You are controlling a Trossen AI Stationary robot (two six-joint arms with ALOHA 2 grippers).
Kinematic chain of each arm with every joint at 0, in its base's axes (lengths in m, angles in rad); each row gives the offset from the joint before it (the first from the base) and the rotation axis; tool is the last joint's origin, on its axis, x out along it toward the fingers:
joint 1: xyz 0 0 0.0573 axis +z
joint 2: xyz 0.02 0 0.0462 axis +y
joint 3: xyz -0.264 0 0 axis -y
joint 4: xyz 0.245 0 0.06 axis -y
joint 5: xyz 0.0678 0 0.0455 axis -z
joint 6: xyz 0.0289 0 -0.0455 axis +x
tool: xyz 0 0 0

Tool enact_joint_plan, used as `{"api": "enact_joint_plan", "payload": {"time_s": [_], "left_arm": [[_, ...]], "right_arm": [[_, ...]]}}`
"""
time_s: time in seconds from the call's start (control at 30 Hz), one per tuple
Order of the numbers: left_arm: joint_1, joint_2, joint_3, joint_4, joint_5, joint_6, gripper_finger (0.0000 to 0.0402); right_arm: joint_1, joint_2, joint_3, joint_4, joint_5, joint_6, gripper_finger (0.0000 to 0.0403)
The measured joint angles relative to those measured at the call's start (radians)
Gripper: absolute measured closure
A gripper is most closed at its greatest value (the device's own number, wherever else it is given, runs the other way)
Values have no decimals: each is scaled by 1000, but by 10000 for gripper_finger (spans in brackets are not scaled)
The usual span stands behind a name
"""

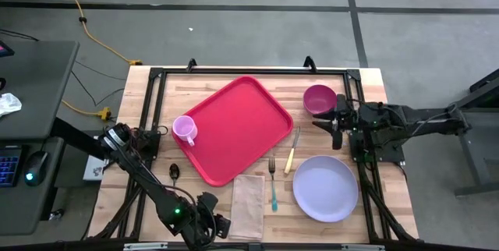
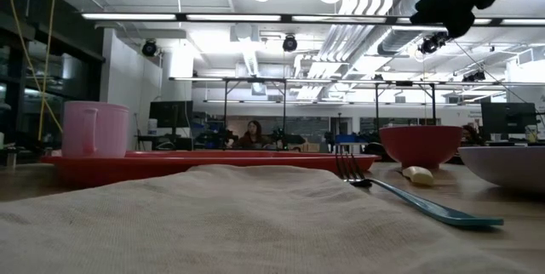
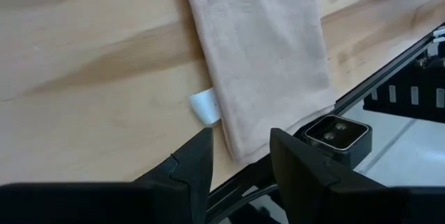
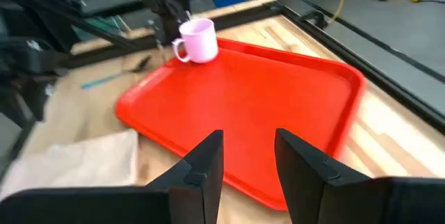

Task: Set up tray
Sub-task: Put the purple plate to the right of the light pink mug on the red serving tray

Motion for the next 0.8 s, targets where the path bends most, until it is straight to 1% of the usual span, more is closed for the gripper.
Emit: {"api": "enact_joint_plan", "payload": {"time_s": [0.27,0.5,0.63,0.8], "left_arm": [[-38,0,0,12,-3,-12,229],[-98,0,0,8,-6,-107,229],[-117,0,0,7,-7,-134,229],[-124,0,0,-1,-8,-149,229]], "right_arm": [[0,83,85,-83,53,-16,295],[0,120,95,-84,48,0,295],[0,145,95,-84,-6,14,295],[0,177,95,-85,-134,30,295]]}}
